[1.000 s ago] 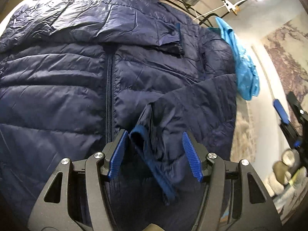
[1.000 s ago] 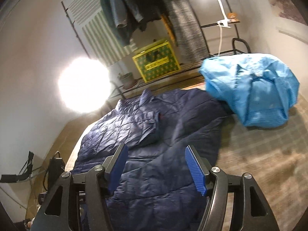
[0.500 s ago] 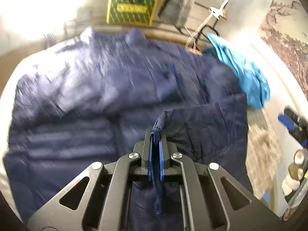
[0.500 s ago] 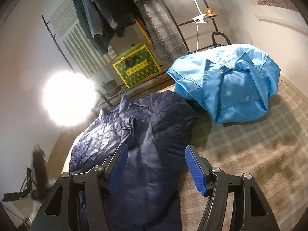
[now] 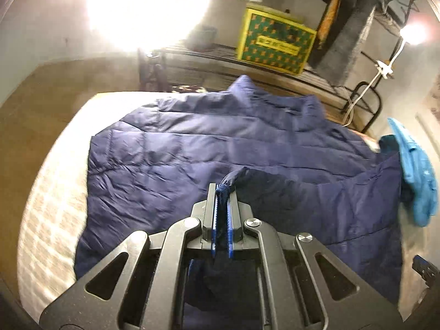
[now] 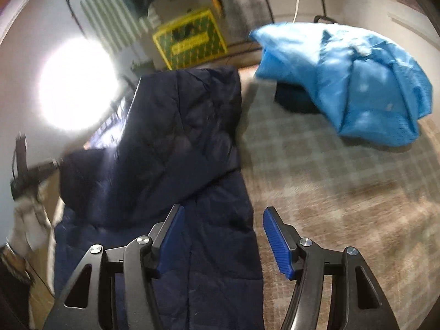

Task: Fold large clothes

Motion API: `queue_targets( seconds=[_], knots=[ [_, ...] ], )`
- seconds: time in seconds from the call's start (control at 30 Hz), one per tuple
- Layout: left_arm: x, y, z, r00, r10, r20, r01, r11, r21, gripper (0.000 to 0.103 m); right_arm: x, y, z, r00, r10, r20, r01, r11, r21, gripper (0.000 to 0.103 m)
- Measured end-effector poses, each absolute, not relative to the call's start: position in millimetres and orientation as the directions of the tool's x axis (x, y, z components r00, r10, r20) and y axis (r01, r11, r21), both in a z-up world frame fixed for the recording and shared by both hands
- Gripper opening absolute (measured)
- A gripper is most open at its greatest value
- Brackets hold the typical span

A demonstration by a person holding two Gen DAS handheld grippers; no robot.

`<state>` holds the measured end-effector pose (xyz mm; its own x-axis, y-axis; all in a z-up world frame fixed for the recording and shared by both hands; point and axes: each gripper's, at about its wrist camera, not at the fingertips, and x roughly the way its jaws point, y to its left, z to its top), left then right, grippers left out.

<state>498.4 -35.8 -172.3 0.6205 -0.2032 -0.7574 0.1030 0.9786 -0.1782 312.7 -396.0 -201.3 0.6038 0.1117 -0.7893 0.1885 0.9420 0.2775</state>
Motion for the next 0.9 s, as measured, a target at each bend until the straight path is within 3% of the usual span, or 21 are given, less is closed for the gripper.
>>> queue_targets(
  seconds=[0.2,0.3,0.37,0.57,0.8,0.87,0.9],
  knots=[
    [515.9,-26.8,-172.2,0.649,-0.206,-0.732,0.108,0.978,-0.18,0.003,329.0,-384.7,-231.8,0.53,0.052,-0.847,0.193,0.965,0.18,0.057],
    [529.2,-21.6,-163.1,0.69,-0.187,-0.7,0.107,0.982,-0.157,0.003,333.1,-385.8,-243.6,0.515,0.035,-0.856,0.209,0.964,0.166,0.048],
    [548.4,-16.3,-170.4,0.675,-0.183,-0.715,0.086,0.982,-0.17,0.003,336.1,-385.7,-241.0,0.513,0.029,-0.858,0.221,0.961,0.164,0.034],
    [578.5,-15.8,-213.6,0.621,-0.141,-0.771,0.048,0.989,-0.142,0.003,341.6,-381.9,-238.1,0.528,-0.002,-0.849,0.238,0.96,0.145,0.021],
    [591.2,-21.2,-229.3,0.619,-0.071,-0.783,0.036,0.997,-0.062,0.007,346.7,-379.4,-237.2,0.527,-0.023,-0.85,0.248,0.96,0.128,0.017],
    [591.8,-20.8,-226.8,0.606,-0.052,-0.794,0.028,0.999,-0.043,0.019,350.0,-380.1,-236.6,0.523,-0.024,-0.852,0.25,0.96,0.126,0.017],
    [589.2,-18.7,-222.0,0.615,-0.044,-0.787,0.023,0.999,-0.038,0.034,349.4,-379.5,-235.6,0.522,-0.024,-0.852,0.247,0.961,0.124,0.017]
  ],
)
